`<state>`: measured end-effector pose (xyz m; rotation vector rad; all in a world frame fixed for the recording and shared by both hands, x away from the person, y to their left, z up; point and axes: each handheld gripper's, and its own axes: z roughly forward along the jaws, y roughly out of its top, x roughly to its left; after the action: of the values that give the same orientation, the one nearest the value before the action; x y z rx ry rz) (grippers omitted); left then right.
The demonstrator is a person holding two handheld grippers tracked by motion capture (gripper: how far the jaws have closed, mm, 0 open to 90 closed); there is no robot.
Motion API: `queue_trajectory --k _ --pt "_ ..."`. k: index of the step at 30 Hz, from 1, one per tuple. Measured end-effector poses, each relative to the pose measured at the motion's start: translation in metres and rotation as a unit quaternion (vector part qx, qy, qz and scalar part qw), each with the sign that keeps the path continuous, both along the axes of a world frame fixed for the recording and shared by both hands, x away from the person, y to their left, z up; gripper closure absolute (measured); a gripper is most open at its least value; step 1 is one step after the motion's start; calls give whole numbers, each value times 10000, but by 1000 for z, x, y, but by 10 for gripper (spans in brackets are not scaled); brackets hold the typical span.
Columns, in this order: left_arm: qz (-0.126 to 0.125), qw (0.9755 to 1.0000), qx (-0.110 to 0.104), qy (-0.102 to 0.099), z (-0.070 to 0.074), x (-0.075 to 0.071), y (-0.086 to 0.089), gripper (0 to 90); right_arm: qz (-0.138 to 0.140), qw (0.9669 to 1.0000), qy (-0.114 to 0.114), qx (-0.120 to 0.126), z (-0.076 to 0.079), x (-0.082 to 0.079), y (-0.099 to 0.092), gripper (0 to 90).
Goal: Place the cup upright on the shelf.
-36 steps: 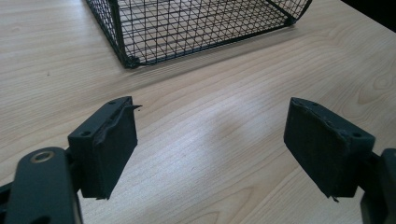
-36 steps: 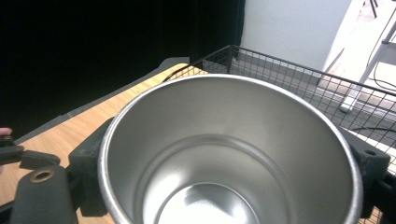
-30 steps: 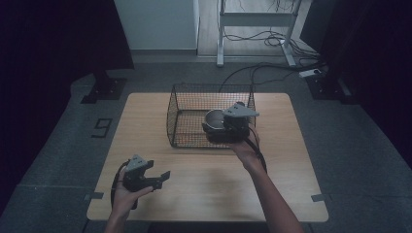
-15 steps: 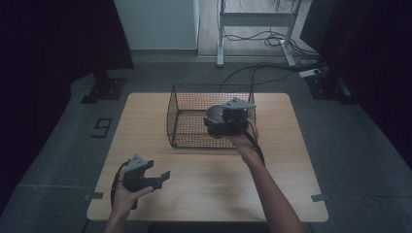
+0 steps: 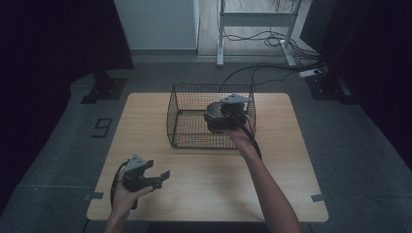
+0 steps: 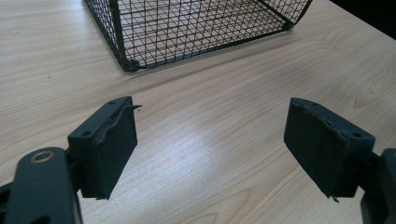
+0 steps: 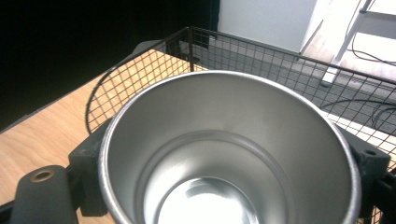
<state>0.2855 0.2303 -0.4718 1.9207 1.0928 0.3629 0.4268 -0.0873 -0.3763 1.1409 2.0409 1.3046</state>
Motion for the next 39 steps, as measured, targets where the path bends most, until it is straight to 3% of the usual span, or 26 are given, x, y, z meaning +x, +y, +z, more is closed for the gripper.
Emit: queue_trajectory --k 39 --pt "41 10000 -64 1 0 1 7 175 -202 9990 398 -82 -22 70 5 142"
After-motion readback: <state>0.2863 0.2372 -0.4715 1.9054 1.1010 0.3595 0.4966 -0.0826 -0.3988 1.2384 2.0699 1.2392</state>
